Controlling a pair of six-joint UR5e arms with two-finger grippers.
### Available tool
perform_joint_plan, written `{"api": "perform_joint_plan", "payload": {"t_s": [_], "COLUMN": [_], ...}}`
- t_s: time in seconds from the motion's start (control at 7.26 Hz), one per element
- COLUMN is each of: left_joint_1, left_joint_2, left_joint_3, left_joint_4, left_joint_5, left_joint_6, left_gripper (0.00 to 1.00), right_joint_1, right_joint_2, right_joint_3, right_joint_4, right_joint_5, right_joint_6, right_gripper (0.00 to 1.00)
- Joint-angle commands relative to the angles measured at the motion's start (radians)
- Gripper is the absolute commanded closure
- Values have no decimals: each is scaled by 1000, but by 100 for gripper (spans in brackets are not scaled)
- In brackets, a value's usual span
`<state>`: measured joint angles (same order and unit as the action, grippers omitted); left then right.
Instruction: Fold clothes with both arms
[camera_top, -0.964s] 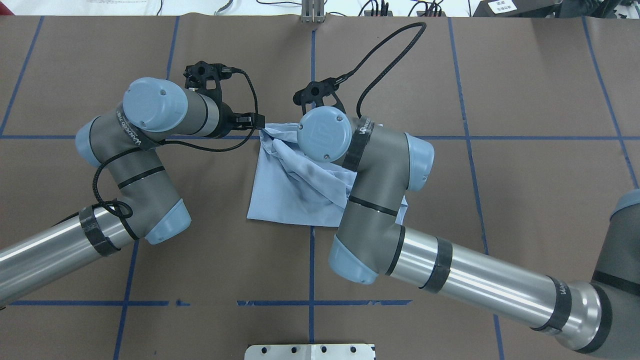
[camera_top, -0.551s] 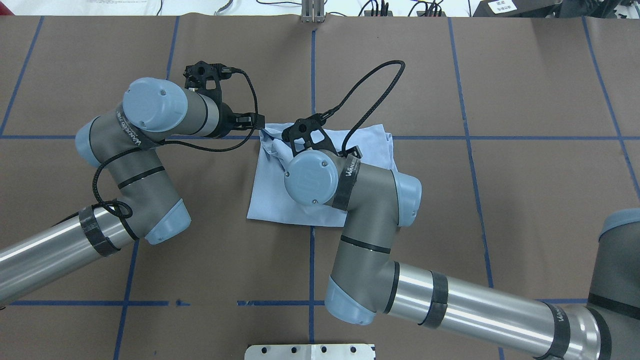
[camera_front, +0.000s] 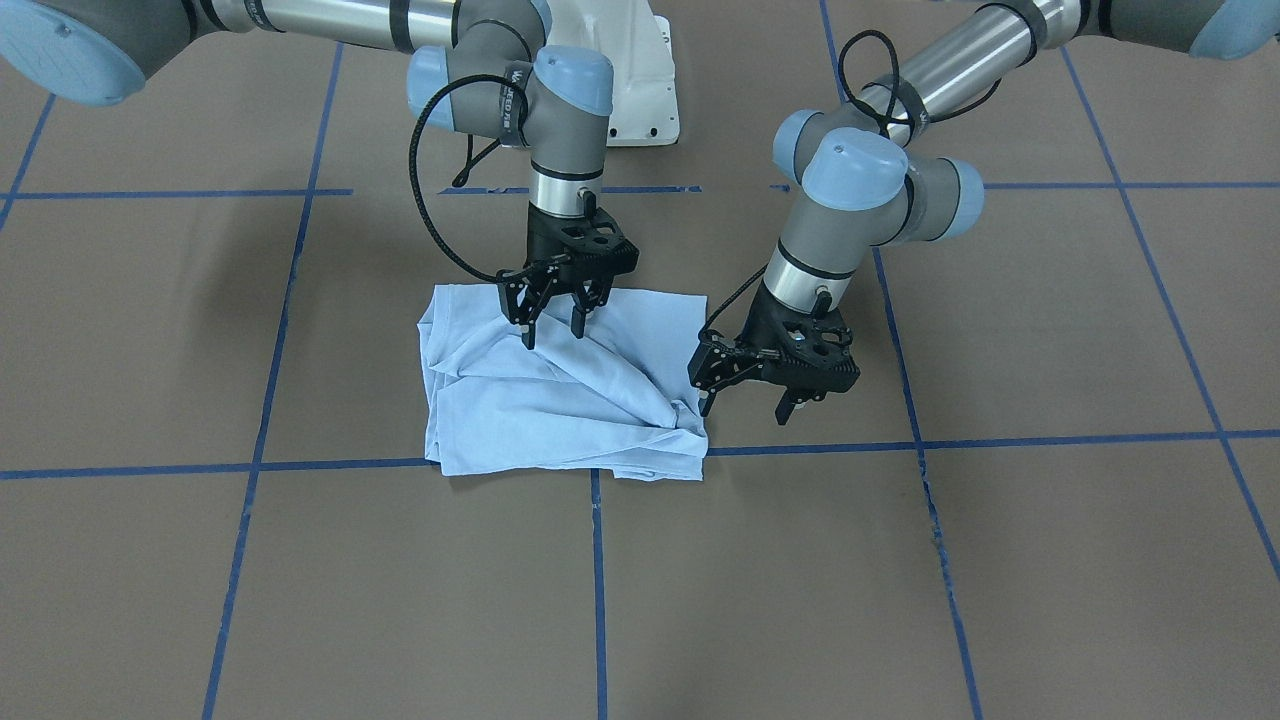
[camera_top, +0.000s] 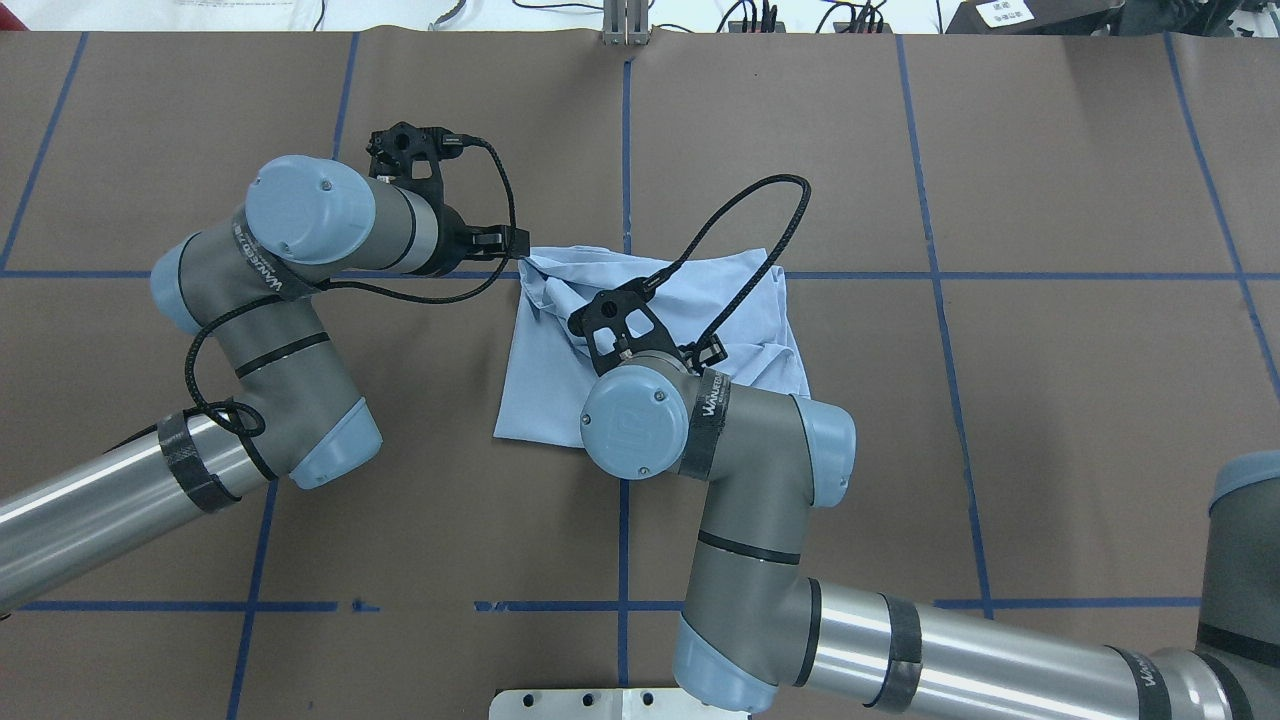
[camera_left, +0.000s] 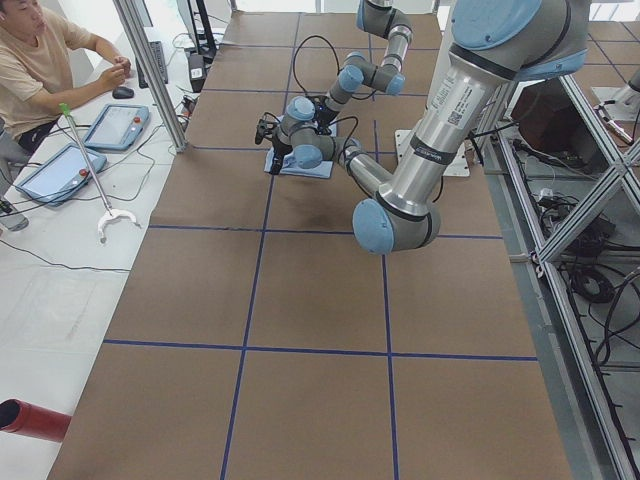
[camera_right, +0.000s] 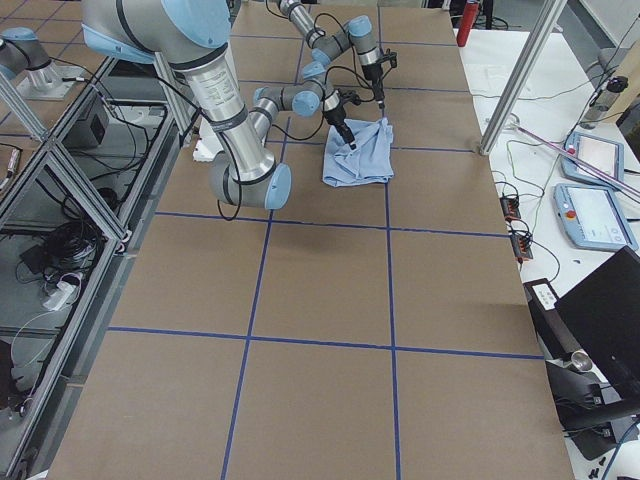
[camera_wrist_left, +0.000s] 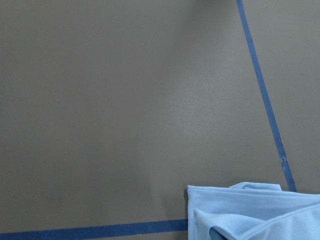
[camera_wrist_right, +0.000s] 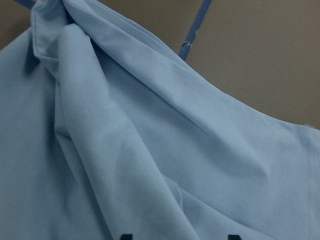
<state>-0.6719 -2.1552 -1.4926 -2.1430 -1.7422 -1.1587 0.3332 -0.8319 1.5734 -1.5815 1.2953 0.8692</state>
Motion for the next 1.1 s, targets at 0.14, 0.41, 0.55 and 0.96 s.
{"api": "perform_joint_plan", "payload": {"t_s": [0.14,0.41,0.55,0.96], "left_joint_1": [2,2,2,2], "left_joint_2": [0,0,0,2], "left_joint_3": [0,0,0,0], "left_joint_4": [0,0,-2,0], "left_joint_5": [0,0,0,1], "left_joint_6": [-1,-1,-1,-1], "left_gripper": [0,0,0,0], "right_joint_1": [-22,-23,-25,-32], "right_joint_2": [-27,-27,-29,-35], "right_joint_3": [13,11,11,13], "right_joint_4": [2,0,0,0], "right_joint_5": [-22,-22,-22,-20], "right_joint_6": [1,1,-1,-1], "right_gripper": [38,38,38,38]}}
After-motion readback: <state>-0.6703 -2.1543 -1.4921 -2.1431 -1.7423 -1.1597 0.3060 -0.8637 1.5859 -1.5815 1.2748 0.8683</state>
